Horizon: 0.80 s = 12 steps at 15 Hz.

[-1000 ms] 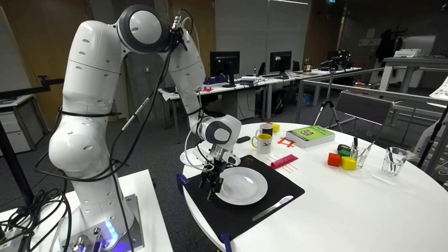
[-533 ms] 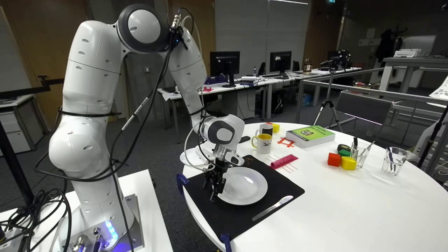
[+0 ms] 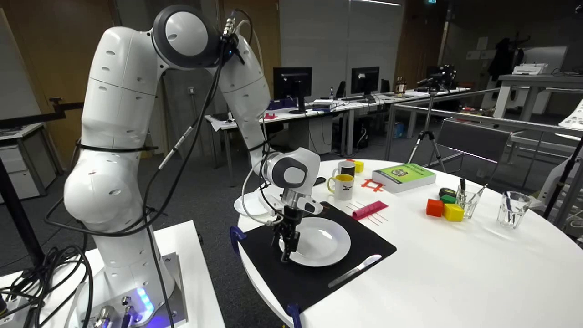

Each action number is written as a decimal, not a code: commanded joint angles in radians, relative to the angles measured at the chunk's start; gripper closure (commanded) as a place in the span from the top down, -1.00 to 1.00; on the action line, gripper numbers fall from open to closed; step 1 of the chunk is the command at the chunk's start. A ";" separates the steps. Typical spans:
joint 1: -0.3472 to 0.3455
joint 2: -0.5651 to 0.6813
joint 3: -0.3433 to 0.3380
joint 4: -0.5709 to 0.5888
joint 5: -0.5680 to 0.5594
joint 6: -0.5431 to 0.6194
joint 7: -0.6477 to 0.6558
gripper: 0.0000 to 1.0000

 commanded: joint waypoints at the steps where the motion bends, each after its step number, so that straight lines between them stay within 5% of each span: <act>1: 0.026 -0.004 -0.030 -0.005 -0.041 0.052 0.043 1.00; 5: 0.016 -0.007 -0.025 -0.006 -0.030 0.046 0.016 1.00; 12: -0.027 -0.041 0.051 -0.023 0.052 -0.014 -0.231 1.00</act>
